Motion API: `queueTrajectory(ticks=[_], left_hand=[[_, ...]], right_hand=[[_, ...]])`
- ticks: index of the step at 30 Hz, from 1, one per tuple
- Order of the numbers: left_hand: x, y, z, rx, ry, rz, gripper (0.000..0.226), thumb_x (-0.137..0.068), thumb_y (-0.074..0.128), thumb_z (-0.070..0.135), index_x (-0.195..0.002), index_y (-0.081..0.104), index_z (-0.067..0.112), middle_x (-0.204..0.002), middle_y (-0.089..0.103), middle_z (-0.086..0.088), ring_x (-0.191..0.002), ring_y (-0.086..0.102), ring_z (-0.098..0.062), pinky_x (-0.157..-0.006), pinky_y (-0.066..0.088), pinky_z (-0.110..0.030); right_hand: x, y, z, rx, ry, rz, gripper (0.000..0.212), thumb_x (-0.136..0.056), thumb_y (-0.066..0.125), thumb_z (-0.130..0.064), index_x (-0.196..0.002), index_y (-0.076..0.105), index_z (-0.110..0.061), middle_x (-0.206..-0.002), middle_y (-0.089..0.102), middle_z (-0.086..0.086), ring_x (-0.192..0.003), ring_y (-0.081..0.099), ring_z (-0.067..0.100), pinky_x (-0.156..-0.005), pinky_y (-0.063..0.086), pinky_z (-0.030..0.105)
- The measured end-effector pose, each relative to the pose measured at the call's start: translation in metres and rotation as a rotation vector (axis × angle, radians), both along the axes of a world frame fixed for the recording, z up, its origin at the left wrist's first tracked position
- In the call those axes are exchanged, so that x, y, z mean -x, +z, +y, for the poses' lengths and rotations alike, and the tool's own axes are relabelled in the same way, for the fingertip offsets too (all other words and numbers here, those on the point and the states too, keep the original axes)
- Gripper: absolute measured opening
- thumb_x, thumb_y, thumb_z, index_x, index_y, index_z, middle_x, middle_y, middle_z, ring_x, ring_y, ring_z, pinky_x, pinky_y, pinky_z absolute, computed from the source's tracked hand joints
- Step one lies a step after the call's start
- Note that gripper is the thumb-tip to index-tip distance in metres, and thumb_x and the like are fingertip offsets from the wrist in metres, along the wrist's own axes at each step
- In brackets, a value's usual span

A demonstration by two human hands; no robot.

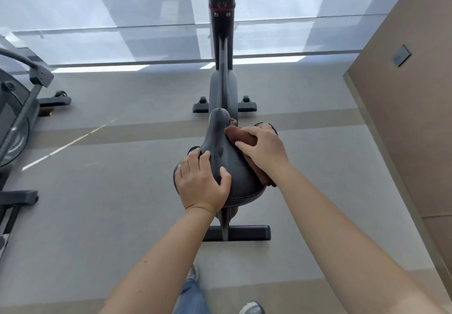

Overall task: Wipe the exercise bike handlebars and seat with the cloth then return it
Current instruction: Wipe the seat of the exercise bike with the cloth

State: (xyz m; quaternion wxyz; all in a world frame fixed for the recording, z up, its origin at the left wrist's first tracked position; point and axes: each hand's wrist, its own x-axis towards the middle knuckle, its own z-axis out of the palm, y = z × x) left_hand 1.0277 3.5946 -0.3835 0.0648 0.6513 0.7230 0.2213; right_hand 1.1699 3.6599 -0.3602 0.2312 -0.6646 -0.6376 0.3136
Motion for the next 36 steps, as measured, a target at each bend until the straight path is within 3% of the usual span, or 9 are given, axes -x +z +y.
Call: queueTrajectory(ticks=[8, 13, 18, 22, 28, 36], left_hand=[[0.001, 0.002, -0.001, 0.016, 0.009, -0.071, 0.060, -0.073, 0.034, 0.045, -0.108, 0.060, 0.003, -0.113, 0.059, -0.016, -0.104, 0.053, -0.036, -0.093, 0.038, -0.048], [0.013, 0.007, -0.002, 0.110, -0.048, -0.204, 0.062, -0.077, 0.036, 0.048, -0.121, 0.054, 0.009, -0.129, 0.051, -0.010, -0.120, 0.040, -0.028, -0.104, 0.024, -0.042], [0.066, 0.000, 0.001, 0.121, -0.433, -0.235, 0.062, -0.080, 0.052, 0.042, -0.132, 0.046, 0.010, -0.140, 0.041, -0.009, -0.128, 0.031, -0.025, -0.105, 0.019, -0.036], [0.101, -0.007, 0.010, 0.115, -0.640, -0.198, 0.066, -0.077, 0.066, 0.040, -0.133, 0.045, 0.011, -0.140, 0.040, -0.006, -0.127, 0.033, -0.024, -0.105, 0.023, -0.036], [0.120, -0.012, 0.013, 0.162, -0.737, -0.306, 0.065, -0.078, 0.069, 0.037, -0.133, 0.045, 0.013, -0.141, 0.040, -0.001, -0.128, 0.035, -0.019, -0.105, 0.025, -0.031], [0.135, -0.015, 0.016, 0.090, -0.773, -0.313, 0.055, -0.080, 0.068, 0.031, -0.129, 0.051, 0.012, -0.132, 0.050, -0.002, -0.121, 0.042, -0.020, -0.099, 0.028, -0.024]], right_hand=[[0.006, -0.002, -0.083, -0.145, -0.128, -0.021, 0.036, -0.078, 0.067, -0.028, -0.113, 0.062, -0.026, -0.099, 0.046, -0.001, -0.087, 0.054, 0.018, -0.082, 0.046, 0.028], [0.047, -0.001, -0.065, -0.186, -0.245, -0.170, 0.035, -0.079, 0.066, -0.034, -0.112, 0.062, -0.022, -0.104, 0.047, 0.006, -0.090, 0.052, 0.027, -0.082, 0.046, 0.035], [0.079, 0.004, -0.002, -0.150, -0.148, -0.316, 0.035, -0.082, 0.061, -0.034, -0.115, 0.059, -0.023, -0.111, 0.046, 0.010, -0.098, 0.047, 0.031, -0.086, 0.041, 0.037], [0.083, 0.007, -0.015, -0.128, -0.173, -0.355, 0.037, -0.082, 0.061, -0.035, -0.117, 0.058, -0.026, -0.111, 0.047, 0.009, -0.096, 0.049, 0.032, -0.080, 0.041, 0.035], [0.095, 0.003, -0.112, -0.234, -0.307, -0.294, 0.035, -0.075, 0.071, -0.024, -0.109, 0.064, -0.020, -0.099, 0.049, 0.008, -0.086, 0.054, 0.029, -0.075, 0.047, 0.035], [0.115, 0.006, -0.023, -0.140, -0.373, -0.378, 0.034, -0.082, 0.061, -0.034, -0.114, 0.060, -0.022, -0.108, 0.047, 0.009, -0.096, 0.049, 0.029, -0.078, 0.038, 0.030]])
